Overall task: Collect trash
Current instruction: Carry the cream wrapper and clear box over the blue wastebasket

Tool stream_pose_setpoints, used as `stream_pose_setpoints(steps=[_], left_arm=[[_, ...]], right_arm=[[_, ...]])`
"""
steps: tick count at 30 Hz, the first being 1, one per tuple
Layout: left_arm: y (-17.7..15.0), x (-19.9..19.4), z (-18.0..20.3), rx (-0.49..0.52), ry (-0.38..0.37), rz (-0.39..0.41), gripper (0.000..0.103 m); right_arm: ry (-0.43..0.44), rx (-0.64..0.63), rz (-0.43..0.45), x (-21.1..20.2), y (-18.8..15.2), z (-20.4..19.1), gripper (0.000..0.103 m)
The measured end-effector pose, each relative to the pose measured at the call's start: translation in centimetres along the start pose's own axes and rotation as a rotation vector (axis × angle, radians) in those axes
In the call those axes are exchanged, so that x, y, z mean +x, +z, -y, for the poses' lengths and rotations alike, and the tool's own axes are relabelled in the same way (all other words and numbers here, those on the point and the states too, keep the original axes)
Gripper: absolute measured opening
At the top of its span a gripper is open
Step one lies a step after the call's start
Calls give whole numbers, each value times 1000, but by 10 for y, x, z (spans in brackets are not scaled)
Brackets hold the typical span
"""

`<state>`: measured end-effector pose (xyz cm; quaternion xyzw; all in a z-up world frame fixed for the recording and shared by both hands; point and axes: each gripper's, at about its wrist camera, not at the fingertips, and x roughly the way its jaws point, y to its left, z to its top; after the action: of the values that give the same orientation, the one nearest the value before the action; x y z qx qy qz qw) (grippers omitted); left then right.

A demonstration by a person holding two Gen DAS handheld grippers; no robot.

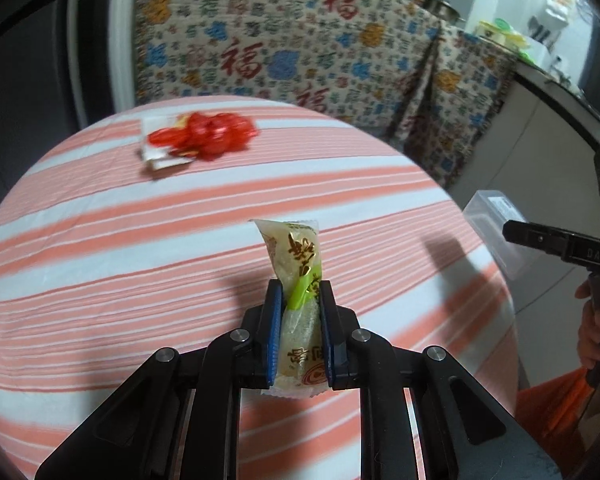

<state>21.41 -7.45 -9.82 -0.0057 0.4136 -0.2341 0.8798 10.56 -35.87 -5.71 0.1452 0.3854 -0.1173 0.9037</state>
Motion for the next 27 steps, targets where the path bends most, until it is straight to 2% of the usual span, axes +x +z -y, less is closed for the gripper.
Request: stream_pose_setpoints(steps=[4,9,14,19,24,27], left_arm=[[5,15,46,3,-67,-20,16],[15,33,122,71,-147,-43,16],[24,59,209,137,-241,-68,16],[21,94,283,172,-326,-122,16],[13,133,340,202,-360,-175,16],[6,150,359,214,-355,-192,16]], right_arm=[[14,49,3,-9,-5,33,65],[22,126,51,-35,-15,81,65],[-57,195,81,-62,-31,145,65],[-121,279,84,-74,-54,214,65],[-125,333,94,-73,-74,264,65],[-121,361,96,-68,-82,287,66]])
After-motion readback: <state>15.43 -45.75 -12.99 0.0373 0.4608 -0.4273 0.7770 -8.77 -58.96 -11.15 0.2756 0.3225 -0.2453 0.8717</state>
